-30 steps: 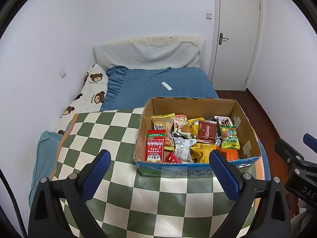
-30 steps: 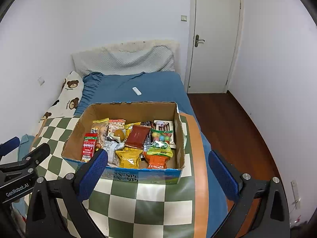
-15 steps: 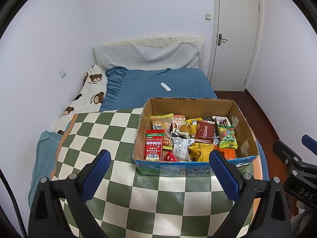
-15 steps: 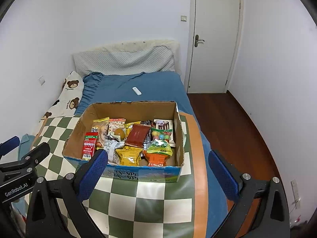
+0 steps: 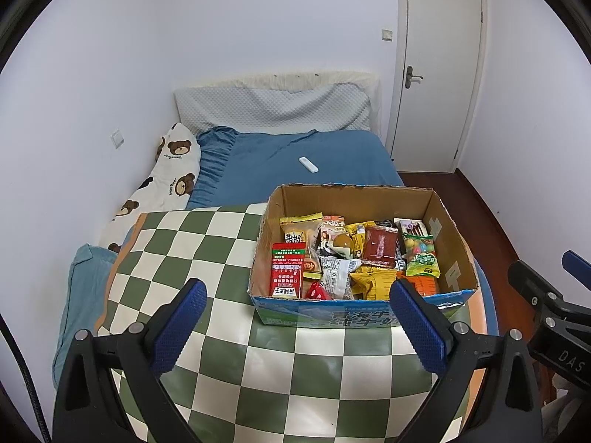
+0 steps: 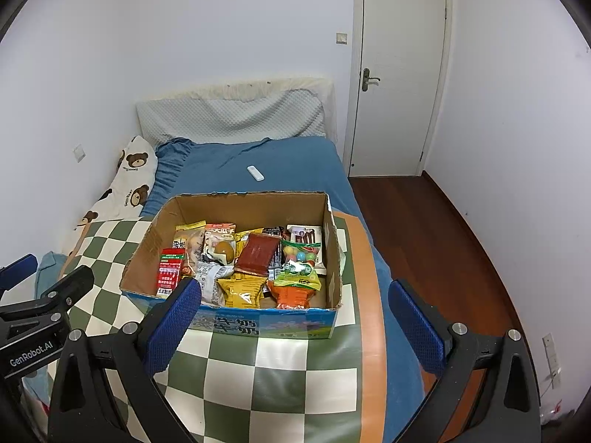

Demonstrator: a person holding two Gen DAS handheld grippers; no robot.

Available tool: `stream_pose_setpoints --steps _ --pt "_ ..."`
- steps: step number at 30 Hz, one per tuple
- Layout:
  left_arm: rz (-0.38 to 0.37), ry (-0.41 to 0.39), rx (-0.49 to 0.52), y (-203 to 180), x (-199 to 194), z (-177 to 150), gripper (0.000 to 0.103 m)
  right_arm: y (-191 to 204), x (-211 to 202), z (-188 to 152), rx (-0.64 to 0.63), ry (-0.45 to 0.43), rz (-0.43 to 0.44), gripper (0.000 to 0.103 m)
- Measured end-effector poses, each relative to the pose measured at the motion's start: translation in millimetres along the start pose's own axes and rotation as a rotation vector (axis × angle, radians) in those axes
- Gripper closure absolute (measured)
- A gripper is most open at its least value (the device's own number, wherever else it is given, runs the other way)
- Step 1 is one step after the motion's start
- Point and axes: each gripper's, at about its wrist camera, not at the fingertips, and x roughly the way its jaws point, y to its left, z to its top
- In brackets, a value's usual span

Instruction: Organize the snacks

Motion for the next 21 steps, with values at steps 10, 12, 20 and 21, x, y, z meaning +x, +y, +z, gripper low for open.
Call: stream_pose_setpoints --steps 10,12,20,21 --pt "-0.001 -0.005 -0.003 -0.1 -3.9 0.8 0.001 -1.3 -7.2 -1.3 0.001 -0.006 0.005 0.0" --pt "-0.001 -0.004 -0.002 -0.1 -3.8 0.7 0.001 -1.3 -7.8 -1.1 0.0 -0.006 0.004 0.0" --pt "0.003 -0.005 -0.006 -0.4 -14.0 -0.5 0.001 -1.4 -9.7 -2.2 0.0 -0.001 0.012 0.0" --pt "0.003 -0.005 -0.008 -0.1 -14.7 -0.2 0.001 -1.2 -10.1 -2.4 -0.003 0.0 0.01 0.0"
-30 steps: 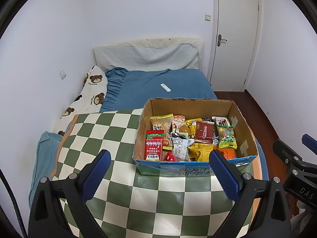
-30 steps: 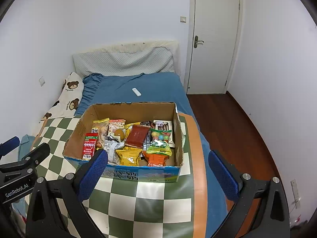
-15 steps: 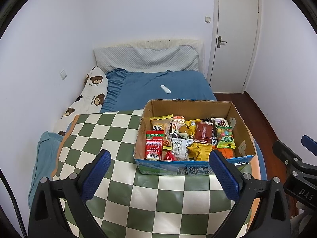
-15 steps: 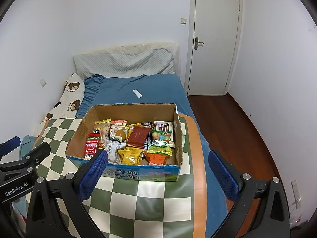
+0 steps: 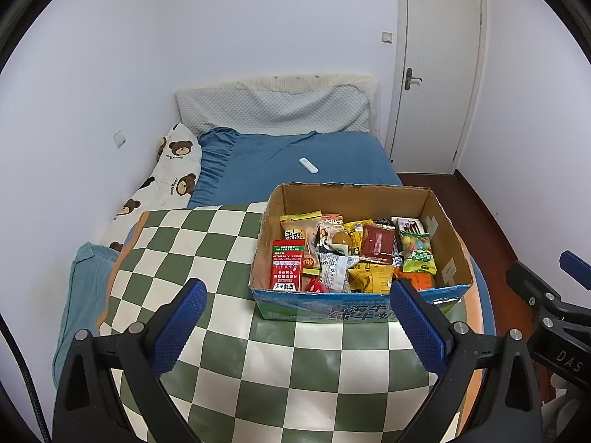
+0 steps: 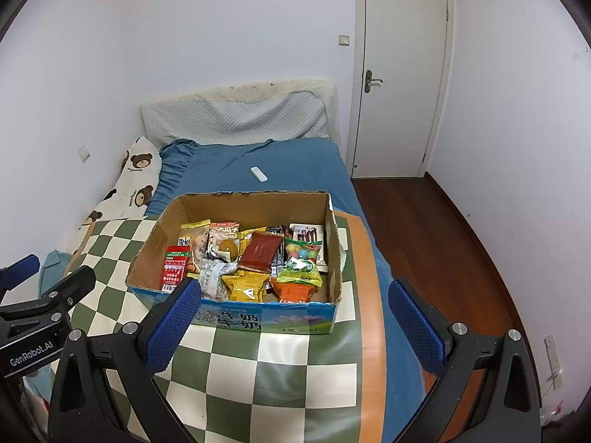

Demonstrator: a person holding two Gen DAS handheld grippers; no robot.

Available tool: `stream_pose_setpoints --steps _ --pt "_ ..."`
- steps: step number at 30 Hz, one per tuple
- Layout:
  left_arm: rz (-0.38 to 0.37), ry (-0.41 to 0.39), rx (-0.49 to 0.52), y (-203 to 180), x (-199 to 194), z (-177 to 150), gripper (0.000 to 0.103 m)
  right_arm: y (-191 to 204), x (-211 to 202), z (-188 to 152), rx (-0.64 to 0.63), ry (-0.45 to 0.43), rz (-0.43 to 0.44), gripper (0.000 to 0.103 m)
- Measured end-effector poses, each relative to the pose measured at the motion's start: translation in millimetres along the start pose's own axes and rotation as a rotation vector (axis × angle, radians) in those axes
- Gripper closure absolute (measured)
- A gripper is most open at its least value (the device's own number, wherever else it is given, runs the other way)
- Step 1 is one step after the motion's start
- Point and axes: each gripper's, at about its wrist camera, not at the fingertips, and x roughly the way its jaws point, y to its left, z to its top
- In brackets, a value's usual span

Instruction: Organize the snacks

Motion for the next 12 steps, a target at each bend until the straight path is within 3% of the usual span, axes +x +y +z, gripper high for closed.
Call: stream_pose_setpoints --steps 12 --pt "0.008 -0.013 -0.003 2.1 -0.2 -2.7 0.001 1.6 -5.5 -0.1 -0.006 -0.005 0.01 0.0"
